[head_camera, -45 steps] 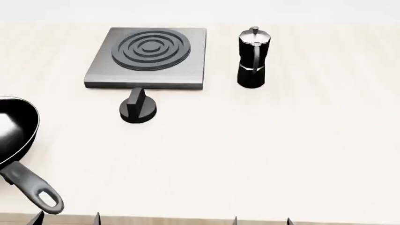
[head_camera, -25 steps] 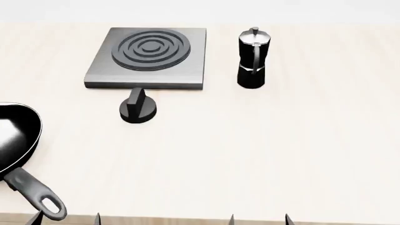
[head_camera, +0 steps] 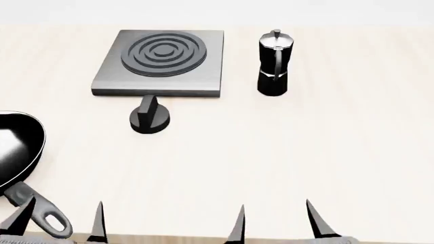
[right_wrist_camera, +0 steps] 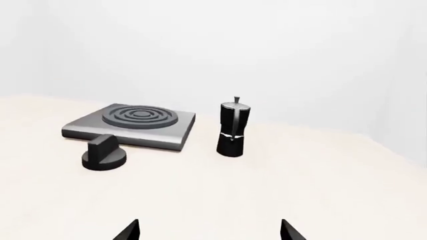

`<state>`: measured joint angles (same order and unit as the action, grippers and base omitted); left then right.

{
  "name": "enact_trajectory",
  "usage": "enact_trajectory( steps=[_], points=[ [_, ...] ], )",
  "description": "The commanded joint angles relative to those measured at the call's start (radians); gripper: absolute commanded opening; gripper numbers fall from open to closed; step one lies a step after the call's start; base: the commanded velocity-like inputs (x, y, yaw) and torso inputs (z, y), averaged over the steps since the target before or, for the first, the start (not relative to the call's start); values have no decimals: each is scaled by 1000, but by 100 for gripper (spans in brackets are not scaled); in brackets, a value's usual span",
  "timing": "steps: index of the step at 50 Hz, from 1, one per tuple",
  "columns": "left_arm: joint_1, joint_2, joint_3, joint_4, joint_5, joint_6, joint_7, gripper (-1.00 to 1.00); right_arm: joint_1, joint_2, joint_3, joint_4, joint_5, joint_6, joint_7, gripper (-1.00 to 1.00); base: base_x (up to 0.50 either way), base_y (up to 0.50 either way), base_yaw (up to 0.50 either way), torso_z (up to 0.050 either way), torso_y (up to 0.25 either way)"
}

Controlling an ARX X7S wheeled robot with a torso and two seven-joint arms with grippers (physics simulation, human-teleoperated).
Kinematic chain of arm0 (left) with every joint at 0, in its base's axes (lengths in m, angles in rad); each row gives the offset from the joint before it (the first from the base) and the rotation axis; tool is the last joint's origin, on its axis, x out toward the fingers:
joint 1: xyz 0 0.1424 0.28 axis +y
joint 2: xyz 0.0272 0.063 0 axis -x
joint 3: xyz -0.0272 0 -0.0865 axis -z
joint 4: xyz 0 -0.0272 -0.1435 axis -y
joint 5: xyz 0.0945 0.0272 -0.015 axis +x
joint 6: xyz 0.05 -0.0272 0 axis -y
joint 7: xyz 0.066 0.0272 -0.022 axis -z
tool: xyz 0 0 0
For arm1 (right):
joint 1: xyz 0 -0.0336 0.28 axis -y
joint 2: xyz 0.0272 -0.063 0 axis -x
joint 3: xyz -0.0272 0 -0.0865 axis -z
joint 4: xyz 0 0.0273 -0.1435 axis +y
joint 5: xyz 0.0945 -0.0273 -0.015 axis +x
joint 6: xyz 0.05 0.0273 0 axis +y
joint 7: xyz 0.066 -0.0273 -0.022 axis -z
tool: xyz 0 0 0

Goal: Turn on the stove.

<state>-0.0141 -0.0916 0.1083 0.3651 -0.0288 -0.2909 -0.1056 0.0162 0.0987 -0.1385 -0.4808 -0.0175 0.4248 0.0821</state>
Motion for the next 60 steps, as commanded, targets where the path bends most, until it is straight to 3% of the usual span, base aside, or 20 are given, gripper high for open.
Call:
enact_trajectory(
  steps=[1,8,24,60],
  points=[
    [-78,-22,21,151,-7,-147,-9,100,65,19,-16,-196,-6,212,7,100,0,0,0,0,0],
    [-174,-29,-14,215,-52,-228,-3,100,129,20,16,-277,38,299,-7,100,0,0,0,0,0],
    [-257,-64,-8,282,-60,-287,-5,100,272,46,2,-424,55,475,-14,100,0,0,0,0,0],
    [-275,-107,-1,465,-77,-382,-38,100,312,83,-33,-539,40,541,43,100,0,0,0,0,0]
  ],
)
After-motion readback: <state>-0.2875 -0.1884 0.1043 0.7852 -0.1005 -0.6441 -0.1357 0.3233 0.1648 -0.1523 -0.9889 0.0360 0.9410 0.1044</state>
